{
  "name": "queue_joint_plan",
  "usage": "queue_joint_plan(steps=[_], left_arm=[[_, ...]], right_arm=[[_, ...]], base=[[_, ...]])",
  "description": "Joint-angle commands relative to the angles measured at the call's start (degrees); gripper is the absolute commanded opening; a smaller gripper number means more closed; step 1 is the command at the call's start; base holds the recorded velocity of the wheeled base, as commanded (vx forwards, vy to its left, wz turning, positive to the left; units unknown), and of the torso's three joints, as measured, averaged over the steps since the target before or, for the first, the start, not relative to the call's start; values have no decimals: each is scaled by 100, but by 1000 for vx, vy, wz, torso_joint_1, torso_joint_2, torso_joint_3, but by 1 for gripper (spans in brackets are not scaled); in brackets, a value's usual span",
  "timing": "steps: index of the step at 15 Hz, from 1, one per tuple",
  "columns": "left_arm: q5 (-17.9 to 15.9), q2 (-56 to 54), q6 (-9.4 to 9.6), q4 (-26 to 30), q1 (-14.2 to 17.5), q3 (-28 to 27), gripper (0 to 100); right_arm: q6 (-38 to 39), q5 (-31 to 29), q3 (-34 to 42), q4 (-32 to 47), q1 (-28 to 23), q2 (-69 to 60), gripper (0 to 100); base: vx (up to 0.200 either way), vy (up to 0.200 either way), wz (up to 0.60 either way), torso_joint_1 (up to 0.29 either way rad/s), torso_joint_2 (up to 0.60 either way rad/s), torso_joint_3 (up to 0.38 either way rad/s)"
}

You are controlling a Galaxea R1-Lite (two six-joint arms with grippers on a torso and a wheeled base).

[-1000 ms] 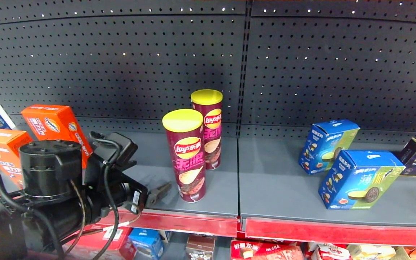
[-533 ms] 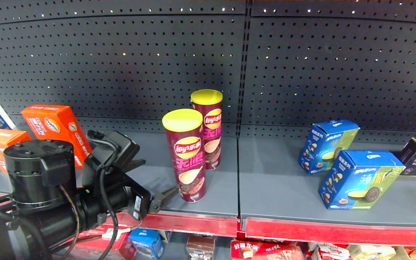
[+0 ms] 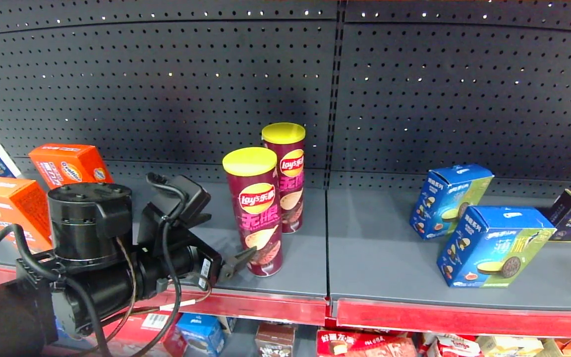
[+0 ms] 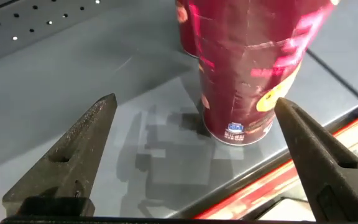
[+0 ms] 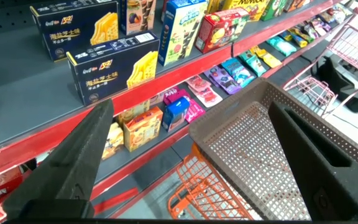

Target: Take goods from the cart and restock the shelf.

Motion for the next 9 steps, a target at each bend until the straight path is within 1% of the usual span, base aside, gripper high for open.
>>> queue_joint_plan(steps=[1,4,6,7,9], left_arm=[[2,122,21,-3,14,1,100],[2,113,30,-3,85,36,100],[2,113,30,-3,225,36,100],[-6,113,47,-3,322,10,100],[-6,113,91,-3,357,54,100]], right_arm=[[-2,-1,30,-8,0,9,100],[-2,-1,65,-17,0,9,100],[-2,-1,65,-26,0,9,100],[-2,-1,65,-26,0,9,100],[-2,-1,65,-17,0,9,100]], base=[[0,0,0,0,0,0],[0,0,0,0,0,0],[0,0,0,0,0,0],[0,0,0,0,0,0],[0,0,0,0,0,0]])
